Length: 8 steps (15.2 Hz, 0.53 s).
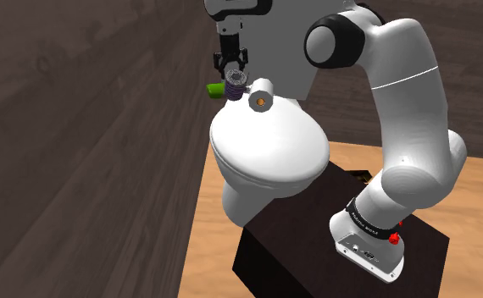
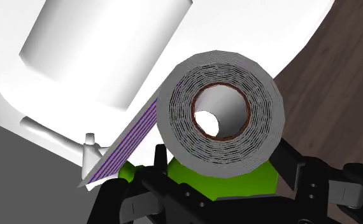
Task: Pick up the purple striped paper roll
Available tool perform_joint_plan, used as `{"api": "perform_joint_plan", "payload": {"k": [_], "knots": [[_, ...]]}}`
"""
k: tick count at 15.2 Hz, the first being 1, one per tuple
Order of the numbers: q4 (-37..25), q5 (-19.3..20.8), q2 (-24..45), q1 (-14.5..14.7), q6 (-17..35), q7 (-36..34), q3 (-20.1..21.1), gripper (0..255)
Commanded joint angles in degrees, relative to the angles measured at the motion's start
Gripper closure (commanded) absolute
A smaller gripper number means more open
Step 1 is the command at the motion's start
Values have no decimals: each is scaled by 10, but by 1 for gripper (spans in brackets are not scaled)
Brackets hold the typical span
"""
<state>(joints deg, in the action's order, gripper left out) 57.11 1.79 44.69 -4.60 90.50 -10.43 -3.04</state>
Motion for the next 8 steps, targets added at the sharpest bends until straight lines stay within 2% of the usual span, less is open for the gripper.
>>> {"api": "perform_joint_plan", "payload": {"k": [1, 8], "knots": [[-15, 0, 0, 1, -15, 0, 0, 255], [-81, 0, 10, -1, -70, 3, 0, 255]]}}
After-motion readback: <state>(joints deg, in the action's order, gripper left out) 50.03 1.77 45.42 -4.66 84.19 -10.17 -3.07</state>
